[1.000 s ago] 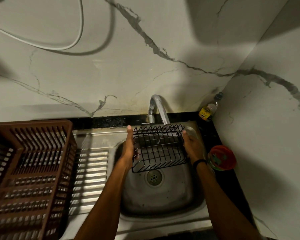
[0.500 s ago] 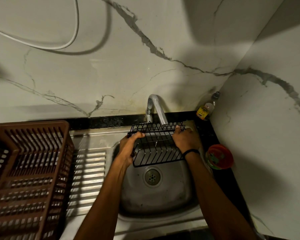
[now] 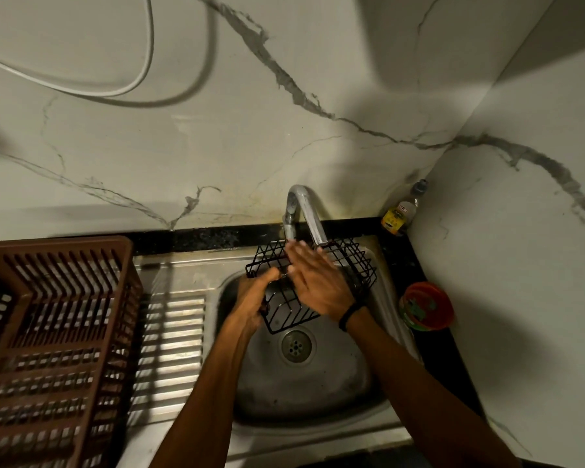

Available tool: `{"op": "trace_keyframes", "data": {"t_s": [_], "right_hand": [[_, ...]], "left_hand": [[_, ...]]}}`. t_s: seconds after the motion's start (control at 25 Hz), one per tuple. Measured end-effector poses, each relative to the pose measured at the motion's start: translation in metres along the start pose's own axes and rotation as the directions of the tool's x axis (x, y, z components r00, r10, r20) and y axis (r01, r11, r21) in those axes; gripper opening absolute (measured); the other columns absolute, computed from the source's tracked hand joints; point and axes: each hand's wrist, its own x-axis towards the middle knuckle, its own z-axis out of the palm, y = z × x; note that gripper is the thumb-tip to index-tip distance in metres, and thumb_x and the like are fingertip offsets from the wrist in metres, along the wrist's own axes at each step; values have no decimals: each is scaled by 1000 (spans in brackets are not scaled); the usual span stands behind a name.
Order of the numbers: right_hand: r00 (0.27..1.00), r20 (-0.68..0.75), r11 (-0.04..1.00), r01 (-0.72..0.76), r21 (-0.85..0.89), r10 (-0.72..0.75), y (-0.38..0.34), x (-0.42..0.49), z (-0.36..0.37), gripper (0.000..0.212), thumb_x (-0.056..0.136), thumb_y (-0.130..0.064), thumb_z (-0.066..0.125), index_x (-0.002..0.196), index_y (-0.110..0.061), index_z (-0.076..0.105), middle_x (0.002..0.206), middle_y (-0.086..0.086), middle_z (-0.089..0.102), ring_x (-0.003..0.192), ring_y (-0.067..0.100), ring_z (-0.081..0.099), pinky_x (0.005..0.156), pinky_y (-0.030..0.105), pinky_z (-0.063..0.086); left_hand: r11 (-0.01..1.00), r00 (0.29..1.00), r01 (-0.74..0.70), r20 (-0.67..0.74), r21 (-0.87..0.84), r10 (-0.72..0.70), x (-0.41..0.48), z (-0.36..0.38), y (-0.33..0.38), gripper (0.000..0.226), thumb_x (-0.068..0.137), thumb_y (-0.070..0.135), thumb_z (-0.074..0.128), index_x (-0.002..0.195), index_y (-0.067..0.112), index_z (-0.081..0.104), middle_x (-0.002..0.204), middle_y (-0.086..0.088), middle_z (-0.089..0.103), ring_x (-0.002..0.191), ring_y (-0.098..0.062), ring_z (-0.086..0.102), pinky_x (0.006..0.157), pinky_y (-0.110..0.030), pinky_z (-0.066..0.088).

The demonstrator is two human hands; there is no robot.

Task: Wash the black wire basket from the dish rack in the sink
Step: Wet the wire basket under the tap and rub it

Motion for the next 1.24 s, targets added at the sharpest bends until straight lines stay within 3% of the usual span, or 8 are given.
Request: {"op": "trace_keyframes", "data": {"t_s": [0.12, 0.28, 0.4, 0.56, 0.84, 0.96, 1.12, 1.24], "right_hand": [[947, 37, 947, -320, 9, 320, 29, 0, -4, 61, 104, -40, 16, 155, -8, 10, 163, 11, 8, 151, 26, 5, 123, 42, 4], [997, -9, 997, 78, 18, -78, 2, -16, 13, 58, 105, -38, 17, 157, -14, 6, 163, 4, 0, 151, 14, -4, 123, 35, -2], [952, -44, 951, -299, 79, 303, 22, -4, -4, 60, 105, -39, 18, 156, -9, 9, 163, 11, 3, 152, 23, 0, 123, 40, 0], [997, -40, 996, 61, 63, -58, -2, -13, 2, 55, 105, -35, 18, 156, -15, 8, 164, 6, 7, 152, 17, 0, 124, 40, 3], [996, -73, 994, 64, 88, -58, 3, -17, 14, 56, 105, -37, 15, 156, -14, 12, 164, 6, 9, 152, 15, 2, 124, 37, 2], [946, -113, 942, -279, 187, 303, 25, -8, 3, 55, 107, -33, 23, 156, -9, 14, 163, 9, 5, 151, 20, 0, 123, 39, 0], [991, -92, 993, 103, 61, -98, -4, -23, 16, 56, 106, -34, 21, 156, -13, 7, 164, 7, 6, 151, 13, -4, 123, 34, -2], [947, -134, 948, -271, 165, 294, 22, -10, 13, 61, 102, -42, 16, 155, -12, 6, 163, 9, 4, 152, 21, 1, 124, 43, 5]], "left_hand": [[994, 994, -54, -85, 93, 62, 0, -2, -9, 26, 88, 26, 75, 110, 14, 67, 103, -9, 68, 91, -25, 62, 75, -36, 54], [994, 999, -42, -9, 101, 43, 3, 3, -17, 20, 87, 23, 75, 105, 21, 64, 99, -4, 67, 98, -26, 62, 81, -36, 49], [989, 999, -42, -23, 141, 46, 5, 4, -19, 56, 77, 33, 83, 124, 20, 54, 110, -5, 65, 103, -24, 61, 81, -37, 50], [985, 998, -58, 21, 161, 56, 8, 6, -22, 85, 60, 45, 87, 133, 18, 51, 121, -8, 67, 109, -24, 61, 76, -35, 48], [981, 997, -76, 11, 181, 75, 9, 2, -23, 90, 60, 41, 90, 137, 16, 50, 122, -5, 65, 108, -19, 59, 87, -39, 50], [980, 995, -93, -14, 178, 97, 11, 1, -22, 74, 67, 30, 89, 131, 17, 54, 121, -5, 66, 110, -21, 60, 87, -38, 49], [986, 995, -98, 16, 134, 97, 11, 0, -18, 75, 65, 33, 89, 130, 14, 57, 118, -7, 70, 104, -20, 65, 72, -31, 49], [984, 993, -104, -41, 142, 110, 10, -6, -15, 60, 61, 35, 89, 113, 25, 62, 108, -7, 73, 91, -20, 66, 65, -30, 49]]}}
